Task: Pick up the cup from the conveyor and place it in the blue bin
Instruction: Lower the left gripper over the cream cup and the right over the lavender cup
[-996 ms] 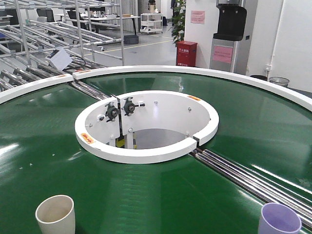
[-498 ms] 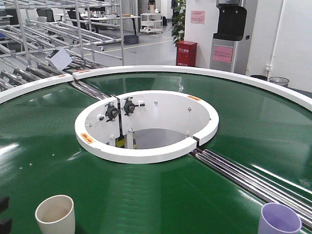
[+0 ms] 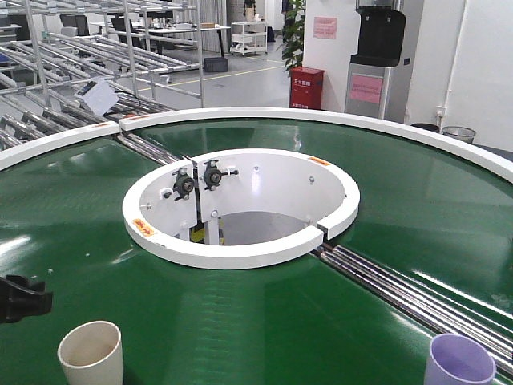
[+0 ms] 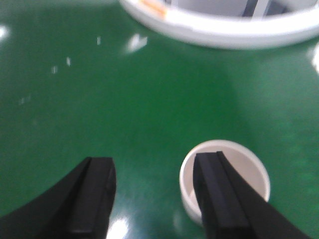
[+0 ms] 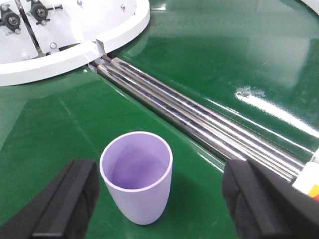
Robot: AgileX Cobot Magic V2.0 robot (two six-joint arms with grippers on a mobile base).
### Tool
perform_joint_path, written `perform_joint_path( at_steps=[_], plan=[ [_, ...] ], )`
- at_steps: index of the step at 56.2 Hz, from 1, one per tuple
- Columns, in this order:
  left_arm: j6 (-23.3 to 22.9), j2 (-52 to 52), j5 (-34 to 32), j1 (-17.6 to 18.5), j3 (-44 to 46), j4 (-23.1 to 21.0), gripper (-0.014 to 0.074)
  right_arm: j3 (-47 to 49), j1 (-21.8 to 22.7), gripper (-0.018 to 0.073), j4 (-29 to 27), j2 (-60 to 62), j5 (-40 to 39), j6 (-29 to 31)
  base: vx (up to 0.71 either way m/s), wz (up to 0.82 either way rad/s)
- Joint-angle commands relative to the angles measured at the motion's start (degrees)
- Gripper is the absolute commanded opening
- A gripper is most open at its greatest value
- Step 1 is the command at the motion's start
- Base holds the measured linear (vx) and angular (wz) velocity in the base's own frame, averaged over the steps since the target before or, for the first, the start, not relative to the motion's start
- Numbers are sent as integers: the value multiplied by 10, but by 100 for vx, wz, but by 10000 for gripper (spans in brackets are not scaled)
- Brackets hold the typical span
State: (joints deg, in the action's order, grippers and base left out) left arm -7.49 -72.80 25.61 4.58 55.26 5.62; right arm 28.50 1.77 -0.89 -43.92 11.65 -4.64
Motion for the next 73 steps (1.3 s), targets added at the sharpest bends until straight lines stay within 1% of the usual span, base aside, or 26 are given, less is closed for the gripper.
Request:
perform_joint_path(
  at_steps=[1, 5, 12, 20, 25, 31, 33, 57, 64, 68, 73],
  plan=[
    [37, -26, 35, -1, 67, -2, 489, 20, 2, 577, 0, -1, -50, -1, 0, 0],
    [53, -58, 74, -1, 108, -2, 489, 20, 2, 577, 0, -1, -49, -1, 0, 0],
    [57, -122, 131, -1, 166, -2, 489, 20, 2, 577, 0, -1, -48, -1, 0, 0],
    [75, -180, 162, -1, 201, -7, 489, 20, 2, 577, 0, -1, -45, -1, 0, 0],
    [102, -205, 164, -1, 208, -31, 489, 20, 2, 577, 0, -1, -40, -1, 0, 0],
    [140, -219, 160, -1, 209, -74, 489, 20, 2, 577, 0, -1, -35, -1, 0, 0],
    [147, -224, 159, -1, 209, -82, 489, 20, 2, 577, 0, -1, -34, -1, 0, 0],
    [147, -279, 122, -1, 209, -82, 489, 20, 2, 577, 2, -2, -31, 1, 0, 0],
    [147, -279, 93, -1, 209, -81, 470, 23, 2, 574, 1, -3, -30, -3, 0, 0],
    [147, -279, 89, -1, 209, -81, 451, 44, 2, 564, 0, -17, 14, -20, 0, 0],
    [147, -279, 92, -1, 209, -81, 417, 92, 2, 559, 9, -58, 111, -43, 0, 0]
  ],
)
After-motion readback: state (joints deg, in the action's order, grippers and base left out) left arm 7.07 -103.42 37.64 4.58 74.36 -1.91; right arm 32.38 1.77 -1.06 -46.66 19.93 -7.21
